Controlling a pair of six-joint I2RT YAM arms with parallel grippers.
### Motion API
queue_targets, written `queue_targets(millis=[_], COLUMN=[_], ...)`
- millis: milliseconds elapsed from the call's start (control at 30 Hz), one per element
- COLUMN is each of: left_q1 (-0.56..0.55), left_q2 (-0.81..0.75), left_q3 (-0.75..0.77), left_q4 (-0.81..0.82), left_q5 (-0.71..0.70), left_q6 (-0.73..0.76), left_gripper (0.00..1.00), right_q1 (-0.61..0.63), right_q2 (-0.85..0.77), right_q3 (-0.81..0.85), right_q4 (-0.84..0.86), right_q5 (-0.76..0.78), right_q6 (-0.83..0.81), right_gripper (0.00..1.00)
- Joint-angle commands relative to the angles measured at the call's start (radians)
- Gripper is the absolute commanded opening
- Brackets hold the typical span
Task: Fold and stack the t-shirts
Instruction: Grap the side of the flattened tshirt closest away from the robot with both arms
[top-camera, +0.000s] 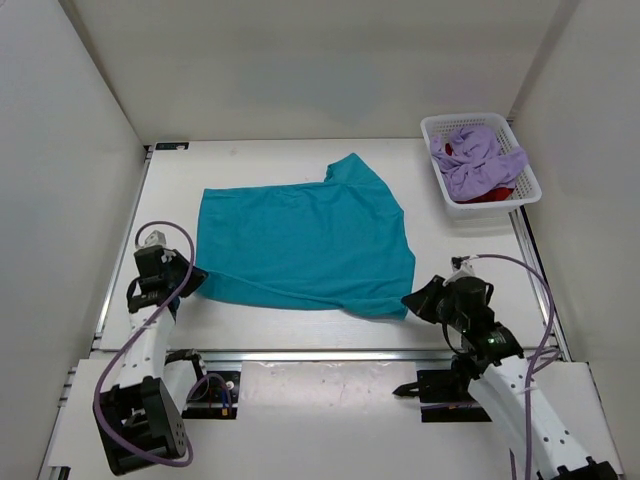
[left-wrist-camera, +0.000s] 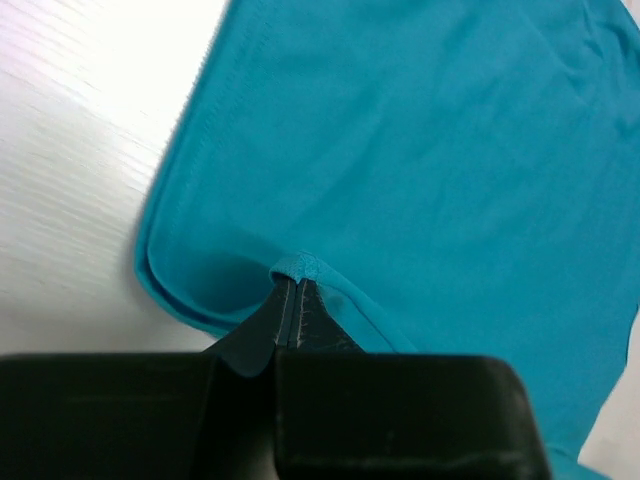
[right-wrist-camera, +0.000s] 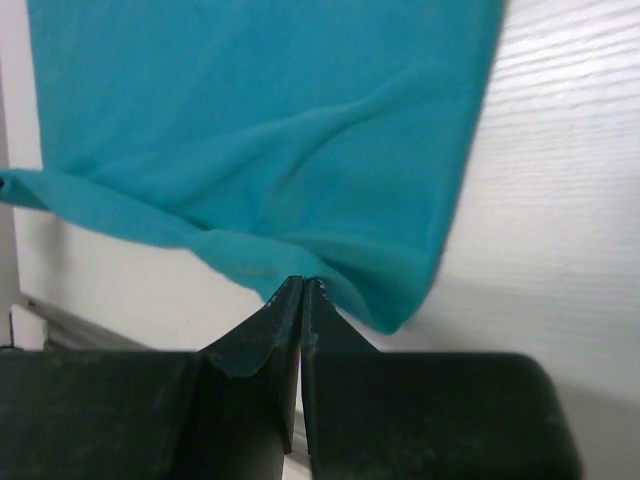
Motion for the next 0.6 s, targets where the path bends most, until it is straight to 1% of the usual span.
queue_targets(millis=[0, 33, 67, 100, 133, 200, 267, 300, 367, 400, 467, 567], left_q1=[0.0, 0.018, 0.024, 0.026, 0.032, 0.032, 0.026, 0.027, 0.061, 0.064, 0.072, 0.028], left_q2=[-0.054, -0.057, -0.054, -0.049, -0.042, -0.007, 0.042, 0.079, 0.133, 0.153, 0.2, 0.234], left_q3=[-0.019, -0.01, -0.001, 0.002, 0.016, 0.042, 0.071, 0.074, 0.093, 0.104, 0.111, 0.143], left_q4=[-0.073, -0.062, -0.058, -0.041, -0.044, 0.0, 0.03, 0.037, 0.065, 0.08, 0.123, 0.148], left_q5=[0.017, 0.032, 0.037, 0.041, 0.049, 0.047, 0.037, 0.031, 0.041, 0.055, 0.055, -0.012], left_q6=[0.054, 0.045, 0.036, 0.016, -0.009, -0.038, -0.084, -0.086, -0.116, -0.133, -0.165, -0.179], left_gripper=[0.0, 0.0, 0.0, 0.0, 0.0, 0.0, 0.0, 0.0, 0.0, 0.0, 0.0, 0.0], right_q1=[0.09, 0.111, 0.099, 0.069, 0.048, -0.043, -0.125, -0.143, -0.153, -0.145, -0.137, -0.136], right_q2=[-0.044, -0.024, 0.031, 0.054, 0.123, 0.255, 0.354, 0.387, 0.523, 0.56, 0.698, 0.854], right_q3=[0.001, 0.012, 0.018, 0.053, 0.093, 0.154, 0.238, 0.271, 0.35, 0.404, 0.507, 0.619], right_q4=[-0.095, -0.079, -0.061, -0.044, -0.02, 0.037, 0.072, 0.08, 0.111, 0.12, 0.134, 0.162], right_q5=[0.089, 0.084, 0.066, 0.053, 0.023, -0.043, -0.078, -0.086, -0.094, -0.086, -0.066, -0.065], right_q6=[0.098, 0.086, 0.067, 0.031, -0.005, -0.077, -0.144, -0.158, -0.192, -0.207, -0.229, -0.237], right_gripper=[0.0, 0.0, 0.0, 0.0, 0.0, 0.0, 0.0, 0.0, 0.0, 0.01, 0.0, 0.0])
